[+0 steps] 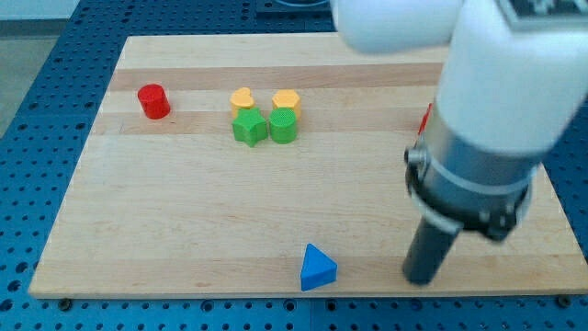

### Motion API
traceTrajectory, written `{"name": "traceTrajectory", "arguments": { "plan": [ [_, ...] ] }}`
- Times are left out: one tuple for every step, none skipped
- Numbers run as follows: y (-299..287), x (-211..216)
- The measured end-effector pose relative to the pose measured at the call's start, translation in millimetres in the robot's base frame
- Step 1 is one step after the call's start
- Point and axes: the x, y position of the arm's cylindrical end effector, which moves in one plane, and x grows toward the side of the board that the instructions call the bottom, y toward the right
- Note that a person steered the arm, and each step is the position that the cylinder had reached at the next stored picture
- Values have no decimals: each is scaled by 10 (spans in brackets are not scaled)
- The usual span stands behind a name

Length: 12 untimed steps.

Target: Push the blue triangle close to the blue cube

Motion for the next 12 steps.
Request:
{"name": "traceTrajectory", "arguments": {
  "plan": [
    [0, 0],
    [-208, 3],
    [-1544, 2],
    [-2544, -64],
    [-2406, -312],
    [-1860, -343],
    [-1790, -334],
    [-1916, -62],
    [-1099, -294],
    [-372, -572],
    [-267, -1214],
    [-822, -1107]
  ]
}}
